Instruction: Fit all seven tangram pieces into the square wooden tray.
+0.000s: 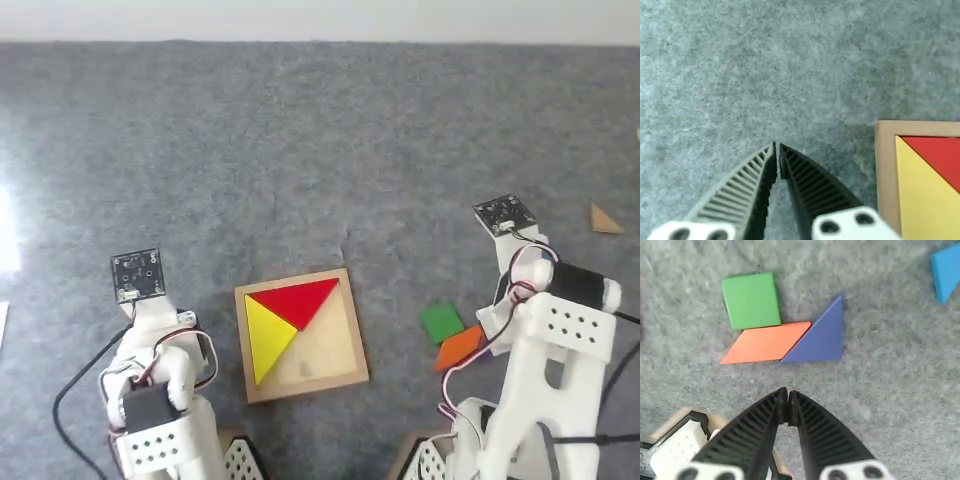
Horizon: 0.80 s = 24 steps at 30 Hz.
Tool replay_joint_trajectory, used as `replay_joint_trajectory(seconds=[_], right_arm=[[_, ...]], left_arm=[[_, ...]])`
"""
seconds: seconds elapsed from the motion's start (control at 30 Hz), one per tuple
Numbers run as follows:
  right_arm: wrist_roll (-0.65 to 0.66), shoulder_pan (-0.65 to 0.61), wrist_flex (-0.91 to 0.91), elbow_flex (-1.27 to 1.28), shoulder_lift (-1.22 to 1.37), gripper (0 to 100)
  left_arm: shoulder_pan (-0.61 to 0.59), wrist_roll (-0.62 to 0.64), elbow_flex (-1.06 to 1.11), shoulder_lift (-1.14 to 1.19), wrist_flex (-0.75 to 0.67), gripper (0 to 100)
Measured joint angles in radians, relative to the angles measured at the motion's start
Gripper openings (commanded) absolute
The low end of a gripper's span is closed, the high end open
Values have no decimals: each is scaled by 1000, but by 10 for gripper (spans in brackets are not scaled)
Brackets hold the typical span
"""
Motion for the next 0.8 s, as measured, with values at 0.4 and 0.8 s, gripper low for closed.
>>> replay_joint_trajectory(seconds=[0.4,0.8], right_arm=[[0,-21,0,0,0,9],[0,-189,-58,2,0,9]], left_arm=[[0,0,0,0,0,13],[0,0,0,0,0,13]])
